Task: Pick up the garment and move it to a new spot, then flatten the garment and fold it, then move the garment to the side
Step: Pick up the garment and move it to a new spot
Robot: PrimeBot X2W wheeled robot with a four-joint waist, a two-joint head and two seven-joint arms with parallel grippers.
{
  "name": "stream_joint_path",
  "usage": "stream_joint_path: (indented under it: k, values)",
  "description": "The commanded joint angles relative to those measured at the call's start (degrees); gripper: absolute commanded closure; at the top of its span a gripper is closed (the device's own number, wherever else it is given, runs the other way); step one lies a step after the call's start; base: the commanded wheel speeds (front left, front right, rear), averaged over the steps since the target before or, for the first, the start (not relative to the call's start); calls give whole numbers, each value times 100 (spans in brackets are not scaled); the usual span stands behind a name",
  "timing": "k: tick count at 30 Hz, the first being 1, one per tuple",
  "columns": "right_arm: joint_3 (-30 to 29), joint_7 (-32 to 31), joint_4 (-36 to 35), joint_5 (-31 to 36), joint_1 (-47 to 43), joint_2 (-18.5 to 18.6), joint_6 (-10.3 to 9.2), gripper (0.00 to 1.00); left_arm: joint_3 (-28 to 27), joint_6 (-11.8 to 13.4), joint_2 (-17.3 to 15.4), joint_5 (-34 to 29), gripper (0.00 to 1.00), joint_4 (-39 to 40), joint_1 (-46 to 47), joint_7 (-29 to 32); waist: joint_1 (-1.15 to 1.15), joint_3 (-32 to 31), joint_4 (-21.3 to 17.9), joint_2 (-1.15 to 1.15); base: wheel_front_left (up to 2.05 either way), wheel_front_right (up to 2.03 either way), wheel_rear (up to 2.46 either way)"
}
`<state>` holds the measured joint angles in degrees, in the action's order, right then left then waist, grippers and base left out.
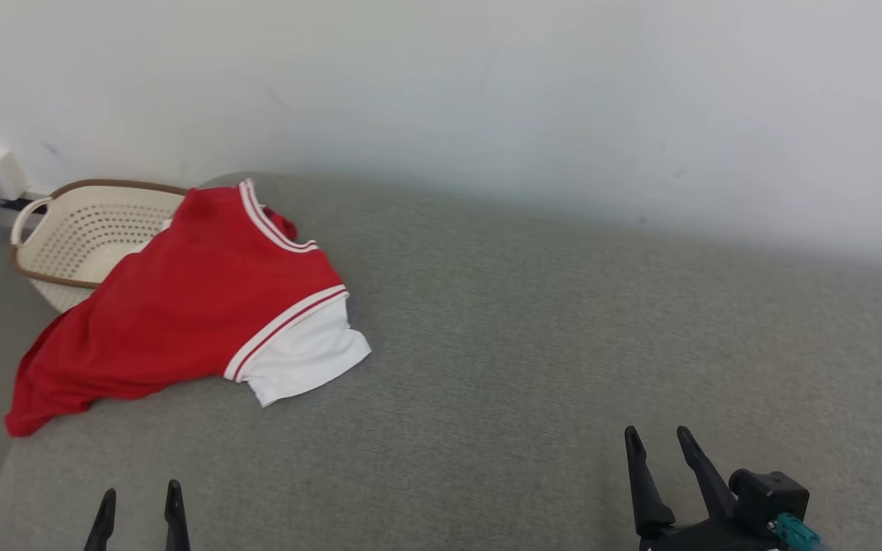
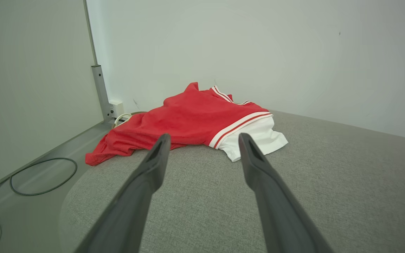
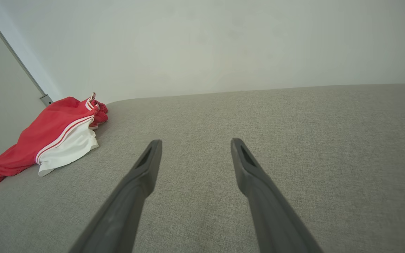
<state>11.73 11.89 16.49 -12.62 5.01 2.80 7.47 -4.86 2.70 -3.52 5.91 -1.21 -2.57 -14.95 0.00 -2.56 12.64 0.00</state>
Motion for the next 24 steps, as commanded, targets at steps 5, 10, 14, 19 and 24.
stream_joint_path:
  k: [5, 10, 14, 19, 24]
  values:
    - [65, 42, 38, -47, -110, 16, 4, 0, -78, 31, -73, -78, 0, 24, -161, -33, 0, -143, 556, 0, 0, 0, 0]
    - [133, 68, 69, -62, -105, 17, 4, 0, -109, 36, -92, -111, 0, 30, -253, -33, 0, -187, 858, 0, 0, 0, 0]
    - [155, 73, 87, -66, -111, 16, 4, 0, -132, 27, -111, -114, 0, 35, -244, -33, 0, -192, 986, 0, 0, 0, 0]
    - [183, 86, 112, -68, -106, 17, 4, 0, -163, 47, -116, -119, 0, 53, -291, -33, 0, -180, 1041, 0, 0, 0, 0]
    - [235, 92, 146, -85, -26, 17, 4, 0, -217, 78, -107, -76, 0, 88, -277, -33, 0, -149, 973, 0, 0, 0, 0]
